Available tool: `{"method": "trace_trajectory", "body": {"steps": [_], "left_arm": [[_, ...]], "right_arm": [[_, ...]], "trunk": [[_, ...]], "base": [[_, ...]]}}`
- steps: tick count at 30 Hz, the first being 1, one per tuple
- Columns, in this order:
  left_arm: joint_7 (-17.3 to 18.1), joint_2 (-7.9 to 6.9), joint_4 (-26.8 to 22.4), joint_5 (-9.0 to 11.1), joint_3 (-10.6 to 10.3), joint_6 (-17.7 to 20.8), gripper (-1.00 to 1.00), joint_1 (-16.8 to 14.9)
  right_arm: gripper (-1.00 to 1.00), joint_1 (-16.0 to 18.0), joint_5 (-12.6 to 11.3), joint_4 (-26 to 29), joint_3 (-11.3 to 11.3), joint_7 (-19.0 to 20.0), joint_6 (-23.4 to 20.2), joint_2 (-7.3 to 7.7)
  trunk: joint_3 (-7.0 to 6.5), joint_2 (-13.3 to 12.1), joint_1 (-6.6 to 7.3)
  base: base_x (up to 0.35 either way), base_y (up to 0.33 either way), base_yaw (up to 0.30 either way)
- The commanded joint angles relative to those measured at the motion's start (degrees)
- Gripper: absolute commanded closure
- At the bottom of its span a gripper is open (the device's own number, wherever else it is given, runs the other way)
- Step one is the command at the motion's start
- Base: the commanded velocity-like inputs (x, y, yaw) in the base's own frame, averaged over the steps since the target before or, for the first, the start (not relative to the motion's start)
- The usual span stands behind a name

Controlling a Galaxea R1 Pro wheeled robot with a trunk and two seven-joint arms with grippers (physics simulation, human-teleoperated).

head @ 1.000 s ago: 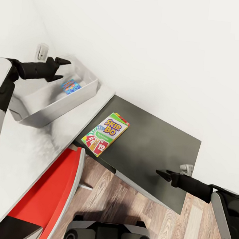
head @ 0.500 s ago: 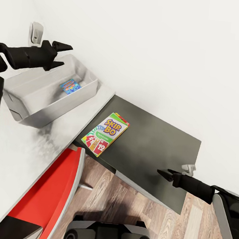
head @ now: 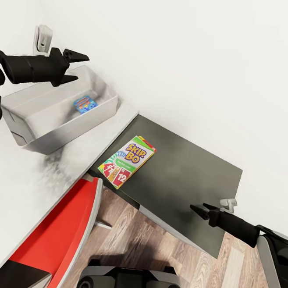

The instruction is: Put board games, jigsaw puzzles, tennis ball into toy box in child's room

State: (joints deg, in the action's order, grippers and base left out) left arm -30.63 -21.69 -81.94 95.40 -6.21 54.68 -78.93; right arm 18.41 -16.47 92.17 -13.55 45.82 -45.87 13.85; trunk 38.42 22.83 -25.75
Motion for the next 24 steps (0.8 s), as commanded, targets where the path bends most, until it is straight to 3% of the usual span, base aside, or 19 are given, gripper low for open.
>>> {"method": "trace_trajectory", "body": {"steps": [1,13,18,23,24], "left_arm": [[-1.21,-0.05,-0.31,1.24,-0.04,-0.03,-1.0,0.29],[-3.21,0.33,-2.81,3.44,-0.22,-0.08,-1.0,2.72],[-3.48,1.66,-4.13,3.79,-0.88,-0.09,-1.0,4.27],[-4.39,5.05,-7.17,3.46,-2.11,-0.13,-1.0,8.02],[-4.39,5.05,-7.17,3.46,-2.11,-0.13,-1.0,8.02]], "right_arm": [[-1.0,0.0,-0.12,0.02,-0.04,0.16,-0.22,0.01],[-1.0,-0.07,-0.23,0.07,0.01,0.39,-0.74,0.15],[-1.0,0.14,-0.27,0.09,0.01,0.8,-3.42,0.25],[-1.0,0.44,-0.3,0.11,0.03,1.09,-6.33,0.24],[-1.0,0.44,-0.3,0.11,0.03,1.09,-6.33,0.24]], "trunk": [[0.07,0.09,-0.03],[0.01,0.09,-0.03],[-0.24,0.09,-0.03],[-0.6,0.09,-0.03],[-0.68,0.09,-0.03]], "base": [[0.0,0.0,0.0],[0.0,0.0,0.0],[0.0,0.0,0.0],[0.0,0.0,0.0],[0.0,0.0,0.0]]}}
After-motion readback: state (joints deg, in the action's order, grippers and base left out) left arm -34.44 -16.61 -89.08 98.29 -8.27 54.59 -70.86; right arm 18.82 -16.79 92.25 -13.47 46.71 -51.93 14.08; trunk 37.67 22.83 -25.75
